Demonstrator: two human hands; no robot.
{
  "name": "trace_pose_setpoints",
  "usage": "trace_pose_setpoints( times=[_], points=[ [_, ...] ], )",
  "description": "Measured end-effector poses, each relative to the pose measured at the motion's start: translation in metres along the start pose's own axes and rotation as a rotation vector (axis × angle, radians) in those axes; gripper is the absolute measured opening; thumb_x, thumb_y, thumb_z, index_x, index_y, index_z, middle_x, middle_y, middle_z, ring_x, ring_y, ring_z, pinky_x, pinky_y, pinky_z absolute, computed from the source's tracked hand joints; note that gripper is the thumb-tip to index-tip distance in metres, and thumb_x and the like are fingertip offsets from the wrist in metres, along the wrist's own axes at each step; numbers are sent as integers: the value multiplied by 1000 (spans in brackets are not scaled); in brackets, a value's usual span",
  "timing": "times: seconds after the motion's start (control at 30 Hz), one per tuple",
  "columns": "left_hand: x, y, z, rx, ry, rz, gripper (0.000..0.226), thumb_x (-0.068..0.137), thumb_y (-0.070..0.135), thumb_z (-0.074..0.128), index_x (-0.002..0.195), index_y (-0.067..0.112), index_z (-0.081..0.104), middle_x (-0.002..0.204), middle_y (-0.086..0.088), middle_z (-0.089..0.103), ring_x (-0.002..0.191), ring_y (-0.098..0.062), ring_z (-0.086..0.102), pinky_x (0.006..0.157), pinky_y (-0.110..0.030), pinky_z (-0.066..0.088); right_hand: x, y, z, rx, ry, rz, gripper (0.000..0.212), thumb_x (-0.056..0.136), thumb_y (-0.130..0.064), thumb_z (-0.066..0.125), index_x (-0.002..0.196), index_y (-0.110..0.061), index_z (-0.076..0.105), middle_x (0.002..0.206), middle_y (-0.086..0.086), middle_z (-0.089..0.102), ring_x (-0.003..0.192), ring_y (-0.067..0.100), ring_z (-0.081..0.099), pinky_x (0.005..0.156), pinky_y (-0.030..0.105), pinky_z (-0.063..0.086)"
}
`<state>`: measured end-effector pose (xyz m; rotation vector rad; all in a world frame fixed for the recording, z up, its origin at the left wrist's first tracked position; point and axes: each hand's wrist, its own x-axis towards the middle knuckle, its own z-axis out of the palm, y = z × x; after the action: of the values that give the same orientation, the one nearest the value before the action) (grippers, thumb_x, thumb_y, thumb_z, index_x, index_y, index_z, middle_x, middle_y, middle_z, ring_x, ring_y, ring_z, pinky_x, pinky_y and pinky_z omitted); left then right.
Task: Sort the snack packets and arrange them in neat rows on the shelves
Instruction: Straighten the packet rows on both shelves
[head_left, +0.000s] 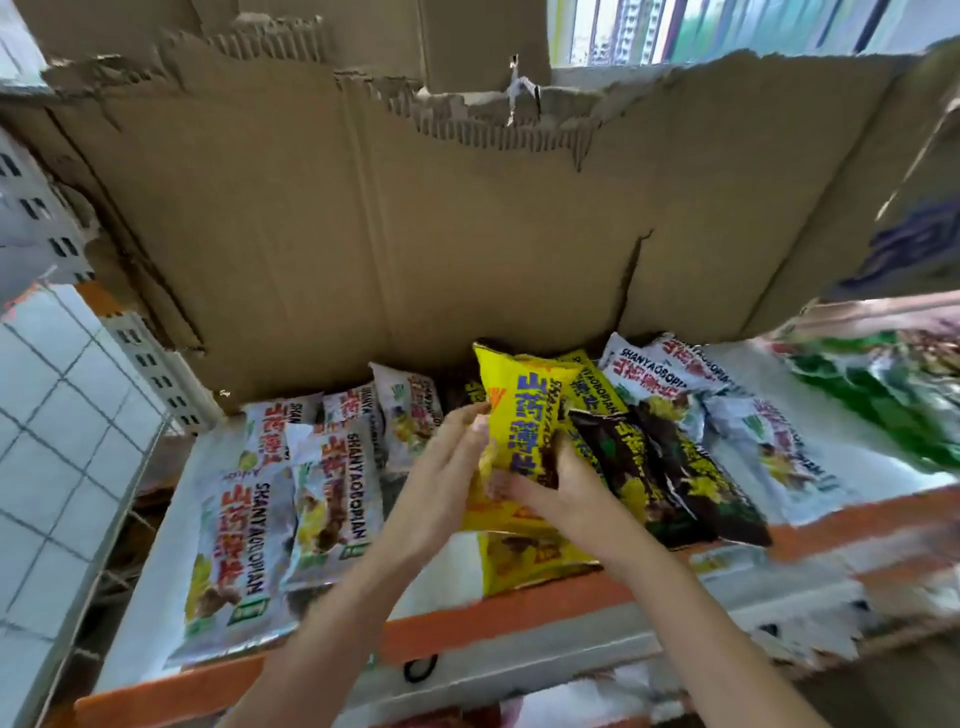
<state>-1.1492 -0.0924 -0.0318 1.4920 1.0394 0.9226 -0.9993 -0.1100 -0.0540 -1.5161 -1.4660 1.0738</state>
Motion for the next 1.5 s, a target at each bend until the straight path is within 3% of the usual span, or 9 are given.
trace_pose_setpoints(
  times=[0.17, 0.43, 0.6, 0.77, 1.0, 1.13, 1.27, 1.37, 1.5],
  points=[
    [26, -9, 22, 271, 12, 115, 3, 92, 26, 56, 94, 26, 58, 90, 5, 61, 86, -12, 57, 76, -22, 43, -10, 12, -54, 15, 127, 83, 56, 73, -42, 73, 120, -31, 45, 109, -12, 65, 104, 9, 59, 91, 26, 45],
    [64, -12, 56, 651, 112, 175, 22, 88, 27, 59, 110, 22, 54, 106, 7, 46, 109, -11, 43, 86, -19, 31, 15, 24, -144, -434, 8, 181, 45, 92, -50, 45, 126, -22, 56, 124, -4, 52, 114, 14, 49, 93, 25, 37],
    [80, 3, 99, 723, 96, 297, 28, 89, 29, 58, 116, 19, 54, 112, 6, 44, 112, -10, 38, 84, -12, 22, 65, 51, -193, -663, 226, 143, 34, 96, -29, 47, 111, -3, 63, 115, 19, 60, 109, 32, 55, 81, 31, 40],
    [107, 33, 151, 700, 117, 381, 29, 90, 22, 56, 118, 16, 53, 115, 3, 45, 114, -13, 42, 87, -18, 31, 92, 94, -241, -893, 104, 332, 68, 87, -55, 50, 140, -17, 35, 140, 17, 39, 129, 36, 37, 103, 45, 36],
    [196, 21, 222, 965, -234, -309, 87, 91, 56, 42, 143, -8, 14, 149, -24, 25, 138, -34, 25, 112, -35, 25, 68, 111, -278, -684, -68, 405, 102, 74, -69, 57, 147, -16, 11, 137, 18, 45, 121, 32, 48, 96, 35, 42],
    [211, 10, 244, 988, -206, -432, 98, 89, 65, 37, 146, 2, -12, 152, -30, -3, 139, -45, 10, 111, -36, 18, 53, 127, -283, -583, 0, 403, 107, 75, -56, 66, 149, -13, 2, 142, 20, 37, 123, 32, 44, 84, 27, 42],
    [218, 6, 254, 853, -132, -461, 71, 85, 44, 57, 142, 25, 19, 145, -30, 0, 127, -49, 32, 102, -34, 32, 52, 127, -282, -487, 100, 318, 86, 81, -37, 65, 143, -9, 12, 103, 8, 58, 82, 18, 50, 61, 27, 36],
    [212, 8, 254, 618, 3, -397, 49, 82, 26, 63, 126, 19, 42, 124, -4, 26, 103, -28, 52, 89, -26, 41, 59, 111, -289, -313, 259, 253, 78, 81, -32, 67, 138, -5, 20, 107, 10, 51, 88, 20, 45, 74, 29, 37],
    [196, 38, 238, 243, 233, -175, 32, 59, 29, 62, 91, 30, 59, 102, -13, 49, 97, -28, 53, 80, -29, 47, 71, 78, -293, -95, 335, 133, 56, 79, -37, 71, 117, -9, 41, 100, 3, 56, 91, 21, 54, 74, 28, 38]
  ],
)
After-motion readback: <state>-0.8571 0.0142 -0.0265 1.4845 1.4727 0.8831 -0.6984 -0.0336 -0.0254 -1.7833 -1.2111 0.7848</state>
